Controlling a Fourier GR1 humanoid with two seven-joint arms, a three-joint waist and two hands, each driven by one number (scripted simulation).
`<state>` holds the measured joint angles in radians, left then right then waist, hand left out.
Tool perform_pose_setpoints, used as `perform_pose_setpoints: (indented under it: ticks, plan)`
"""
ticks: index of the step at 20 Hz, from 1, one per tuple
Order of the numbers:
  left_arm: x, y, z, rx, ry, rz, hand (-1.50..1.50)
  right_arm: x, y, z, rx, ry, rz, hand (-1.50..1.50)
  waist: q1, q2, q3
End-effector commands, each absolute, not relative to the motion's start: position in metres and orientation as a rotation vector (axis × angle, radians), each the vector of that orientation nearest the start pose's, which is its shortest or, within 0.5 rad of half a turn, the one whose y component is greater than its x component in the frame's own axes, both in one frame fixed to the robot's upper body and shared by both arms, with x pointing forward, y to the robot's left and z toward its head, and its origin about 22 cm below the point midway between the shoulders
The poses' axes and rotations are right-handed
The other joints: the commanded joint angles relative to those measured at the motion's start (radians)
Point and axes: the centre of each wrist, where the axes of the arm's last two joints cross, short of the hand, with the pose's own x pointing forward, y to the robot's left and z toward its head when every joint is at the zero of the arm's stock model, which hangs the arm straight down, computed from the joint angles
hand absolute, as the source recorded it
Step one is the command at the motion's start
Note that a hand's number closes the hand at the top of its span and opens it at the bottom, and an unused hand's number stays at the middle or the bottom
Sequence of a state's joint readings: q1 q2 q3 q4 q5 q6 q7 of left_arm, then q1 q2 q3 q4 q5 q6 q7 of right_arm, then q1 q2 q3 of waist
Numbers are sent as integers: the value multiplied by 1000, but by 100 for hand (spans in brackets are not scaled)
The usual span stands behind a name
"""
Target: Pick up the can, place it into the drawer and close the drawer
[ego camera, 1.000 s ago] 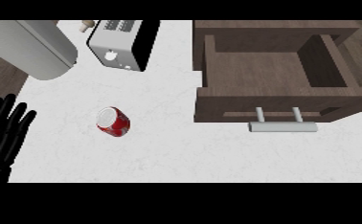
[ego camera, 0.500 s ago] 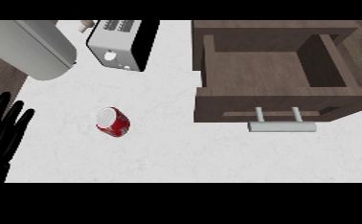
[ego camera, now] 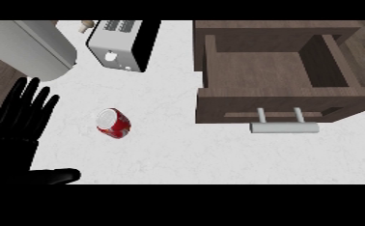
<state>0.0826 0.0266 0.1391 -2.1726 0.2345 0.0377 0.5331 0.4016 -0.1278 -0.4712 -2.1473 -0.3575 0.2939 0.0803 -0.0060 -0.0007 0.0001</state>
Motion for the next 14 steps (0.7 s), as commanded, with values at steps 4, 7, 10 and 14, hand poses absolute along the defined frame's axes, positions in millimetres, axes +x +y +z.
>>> perform_pose_setpoints:
  ticks: [4, 7, 10, 14]
  plan:
    - [220, 254, 99, -71, -1526, 232, -150, 87, -361, 101, -201, -1790, -105, -150, -4, 0, 0]
    - [228, 243, 88, -53, -1520, 215, -150, 86, -378, 85, -192, -1792, -103, -150, -3, 0, 0]
    - [219, 250, 70, -58, -1513, 207, -150, 104, -364, 112, -193, -1781, -104, -150, 3, 0, -1]
    - [217, 246, 36, -14, -1513, 222, -150, 95, -383, 107, -221, -1787, -76, -150, 2, 0, 0]
